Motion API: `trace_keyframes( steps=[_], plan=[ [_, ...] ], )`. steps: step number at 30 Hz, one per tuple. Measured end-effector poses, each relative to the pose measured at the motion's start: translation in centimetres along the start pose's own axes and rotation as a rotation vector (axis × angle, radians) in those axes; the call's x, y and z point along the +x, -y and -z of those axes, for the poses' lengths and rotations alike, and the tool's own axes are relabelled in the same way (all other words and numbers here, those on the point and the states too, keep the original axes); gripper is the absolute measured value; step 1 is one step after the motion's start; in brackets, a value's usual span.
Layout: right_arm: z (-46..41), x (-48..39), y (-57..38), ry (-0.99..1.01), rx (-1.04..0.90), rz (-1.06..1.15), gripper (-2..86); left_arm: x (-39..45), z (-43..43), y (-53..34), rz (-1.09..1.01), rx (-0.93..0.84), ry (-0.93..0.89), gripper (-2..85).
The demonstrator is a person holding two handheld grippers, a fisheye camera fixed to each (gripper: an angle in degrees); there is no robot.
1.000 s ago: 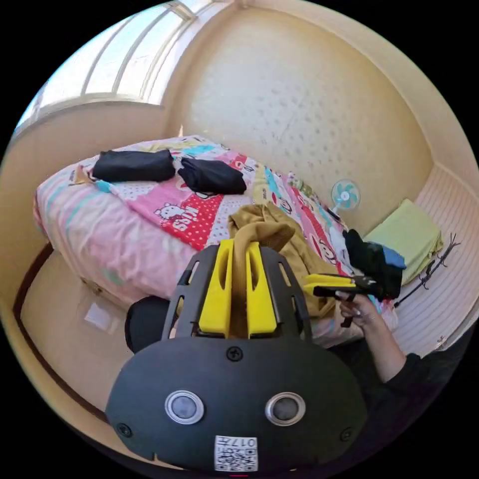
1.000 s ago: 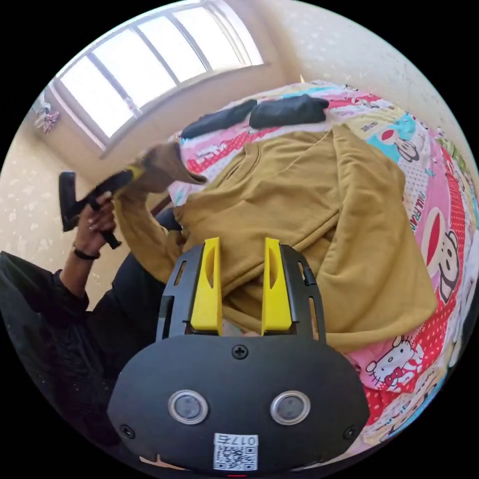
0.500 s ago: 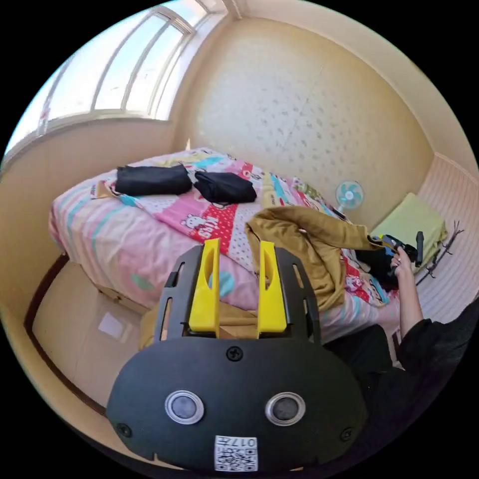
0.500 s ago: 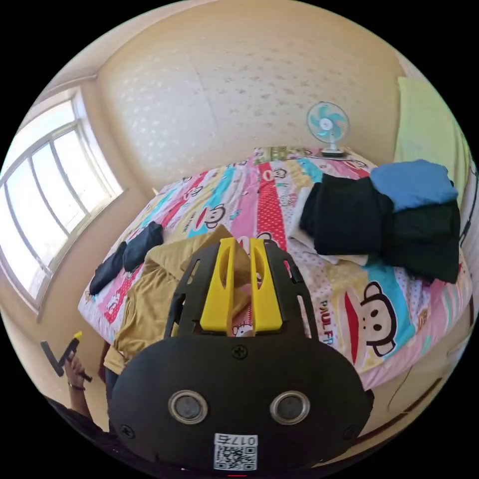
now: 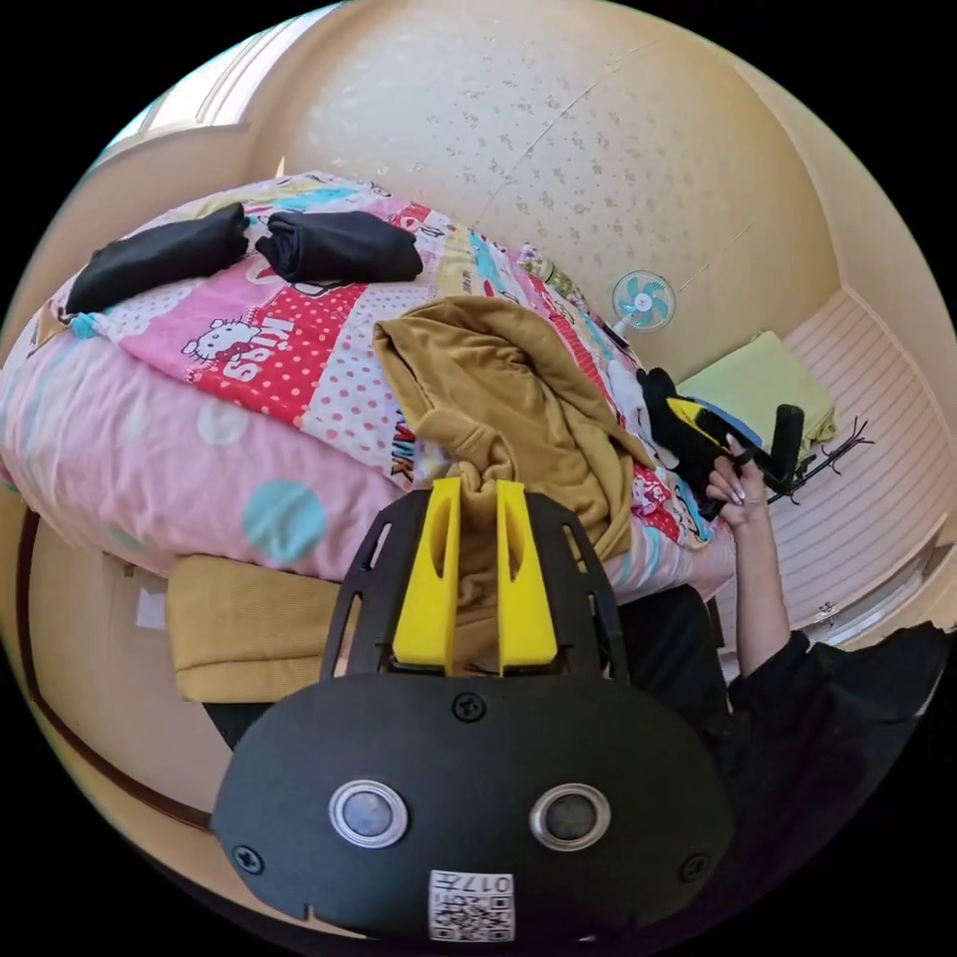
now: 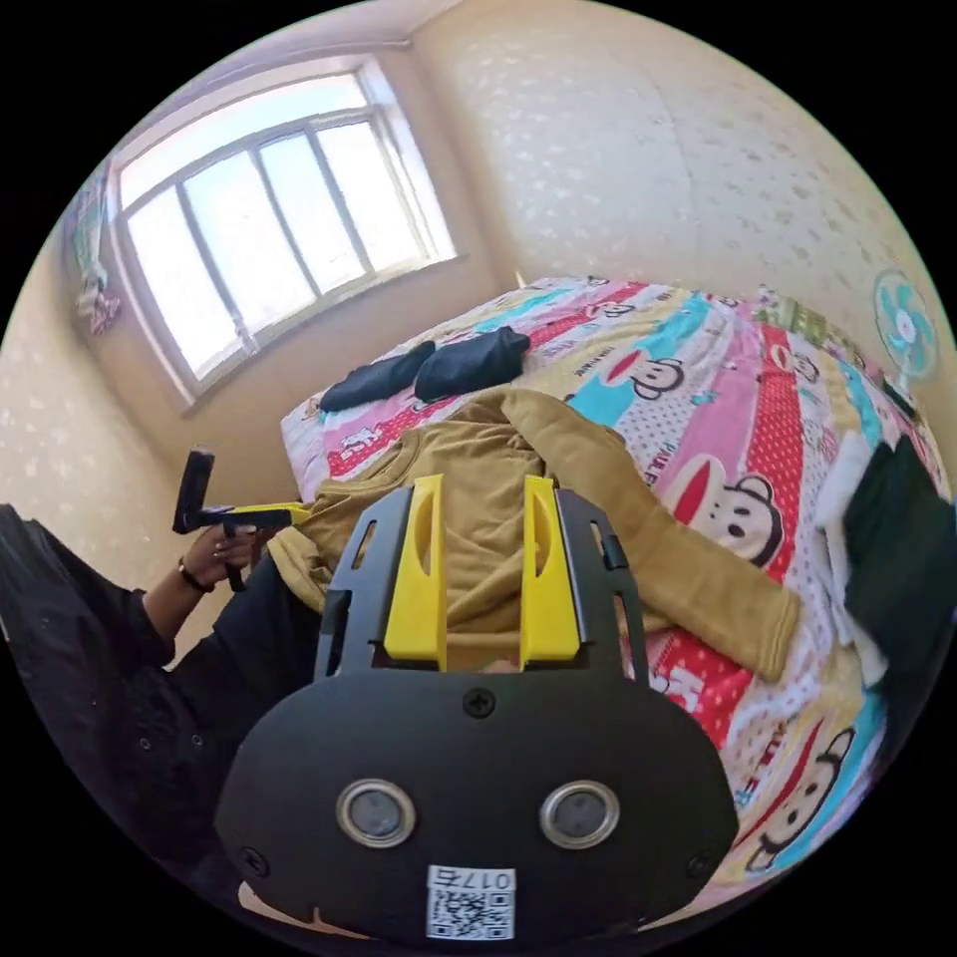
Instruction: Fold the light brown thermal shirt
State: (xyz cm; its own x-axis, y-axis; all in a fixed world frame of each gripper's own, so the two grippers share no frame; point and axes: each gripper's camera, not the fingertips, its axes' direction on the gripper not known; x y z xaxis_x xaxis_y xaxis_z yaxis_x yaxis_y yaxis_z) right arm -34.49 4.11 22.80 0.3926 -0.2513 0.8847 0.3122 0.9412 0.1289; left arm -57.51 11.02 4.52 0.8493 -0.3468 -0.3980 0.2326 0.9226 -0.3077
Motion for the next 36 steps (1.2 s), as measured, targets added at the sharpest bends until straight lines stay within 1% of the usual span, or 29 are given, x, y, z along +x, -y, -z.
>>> trace_keyframes(
  steps=[2, 4, 5, 6, 7, 8, 9, 10, 11, 14, 15, 16, 17, 18, 19, 20, 22, 23, 24, 25, 26, 27, 28, 29, 30, 31, 33, 35, 36],
  plan=[
    [-3.4, -1.9, 5.2, -0.044, -0.076, 0.089, 12.8, -0.8, -0.3, -1.2, 0.025, -0.031, -0.006, 9.9],
    [-8.3, -3.6, 11.3, -0.129, -0.188, 0.158, 13.3, -1.4, -0.8, -2.2, 0.065, -0.058, 0.037, 13.2],
    [-9.7, -3.9, 12.6, -0.161, -0.226, 0.176, 13.3, -1.4, -1.1, -2.9, 0.074, -0.051, 0.07, 15.2],
    [-12.8, -4.4, 14.5, -0.218, -0.317, 0.211, 13.3, -1.1, -1.6, -3.4, 0.05, -0.043, 0.089, 15.4],
    [-16.4, -4.7, 15.7, -0.258, -0.449, 0.237, 13.1, -0.8, -1.9, -3.6, 0.036, -0.05, 0.095, 15.5],
    [-18.2, -4.7, 15.9, -0.283, -0.523, 0.243, 13.0, -0.5, -3.0, -3.8, 0.012, -0.085, 0.108, 15.5],
    [-21.4, -4.6, 15.6, -0.352, -0.649, 0.251, 12.4, -0.2, -4.1, -3.8, -0.006, -0.132, 0.117, 15.5],
    [-23.0, -5.0, 14.6, -0.418, -0.7, 0.275, 11.2, -0.1, -4.7, -3.8, -0.01, -0.151, 0.122, 15.5],
    [-22.9, -5.4, 14.2, -0.439, -0.687, 0.281, 10.3, 0.1, -5.5, -3.9, -0.006, -0.169, 0.144, 15.3],
    [-15.1, -9.7, 12.7, -0.427, -0.406, 0.253, 6.5, 0.5, -5.8, -4.6, 0.016, -0.163, 0.23, 12.4],
    [-10.0, -11.9, 11.0, -0.443, -0.263, 0.272, 5.1, 0.7, -5.6, -5.3, 0.016, -0.143, 0.25, 10.8],
    [-5.4, -13.5, 9.1, -0.505, -0.171, 0.286, 4.6, 0.7, -5.5, -5.7, 0.011, -0.131, 0.239, 10.0],
    [-3.4, -14.0, 8.1, -0.55, -0.145, 0.285, 4.4, 0.5, -5.4, -6.3, 0.002, -0.118, 0.171, 6.5],
    [0.6, -14.4, 6.2, -0.647, -0.109, 0.267, 4.1, 0.1, -5.1, -6.8, 0.032, -0.107, 0.129, 4.3],
    [4.9, -14.1, 4.3, -0.723, -0.05, 0.217, 3.8, -0.1, -4.8, -7.1, 0.045, -0.097, 0.116, 3.8],
    [7.3, -13.8, 3.3, -0.741, -0.008, 0.185, 3.7, 0.0, -3.6, -7.4, 0.048, -0.054, 0.089, 3.0],
    [17.5, -12.7, -0.5, -0.726, 0.178, 0.014, 3.3, 0.9, -0.9, -7.9, 0.035, 0.045, 0.081, 2.3],
    [20.2, -12.5, -1.5, -0.704, 0.235, -0.044, 3.3, 1.8, 1.2, -8.0, 0.029, 0.113, 0.082, 2.0],
    [25.3, -12.6, -3.8, -0.646, 0.378, -0.137, 3.2, 3.0, 3.6, -8.0, 0.023, 0.203, 0.084, 1.7],
    [29.8, -13.4, -6.3, -0.614, 0.533, -0.192, 3.1, 3.6, 4.8, -7.8, 0.017, 0.25, 0.079, 1.6],
    [31.7, -14.0, -7.4, -0.617, 0.609, -0.216, 3.0, 5.2, 7.3, -7.3, -0.015, 0.349, 0.062, 1.5],
    [34.9, -15.3, -9.4, -0.665, 0.739, -0.272, 3.0, 7.5, 9.9, -6.7, -0.072, 0.448, 0.073, 1.3],
    [37.6, -16.7, -11.1, -0.72, 0.848, -0.312, 3.0, 8.8, 11.3, -6.3, -0.098, 0.496, 0.092, 1.3],
    [38.7, -17.3, -11.9, -0.723, 0.903, -0.313, 3.0, 11.4, 14.0, -5.7, -0.137, 0.591, 0.149, 1.2],
    [41.0, -18.5, -13.5, -0.697, 1.028, -0.312, 3.0, 13.9, 16.9, -5.4, -0.183, 0.707, 0.169, 1.2],
    [43.0, -19.4, -15.0, -0.682, 1.154, -0.314, 3.1, 15.1, 18.3, -5.3, -0.212, 0.767, 0.162, 1.2],
    [45.8, -20.3, -15.8, -0.725, 1.249, -0.321, 3.2, 19.5, 23.6, -5.2, -0.331, 0.993, 0.129, 1.2],
    [48.3, -19.6, -15.2, -0.732, 1.23, -0.332, 3.3, 22.1, 26.5, -4.9, -0.412, 1.115, 0.079, 1.5],
    [49.7, -18.4, -14.5, -0.676, 1.21, -0.328, 3.4, 23.4, 27.9, -4.3, -0.445, 1.167, 0.046, 1.7]
  ],
)
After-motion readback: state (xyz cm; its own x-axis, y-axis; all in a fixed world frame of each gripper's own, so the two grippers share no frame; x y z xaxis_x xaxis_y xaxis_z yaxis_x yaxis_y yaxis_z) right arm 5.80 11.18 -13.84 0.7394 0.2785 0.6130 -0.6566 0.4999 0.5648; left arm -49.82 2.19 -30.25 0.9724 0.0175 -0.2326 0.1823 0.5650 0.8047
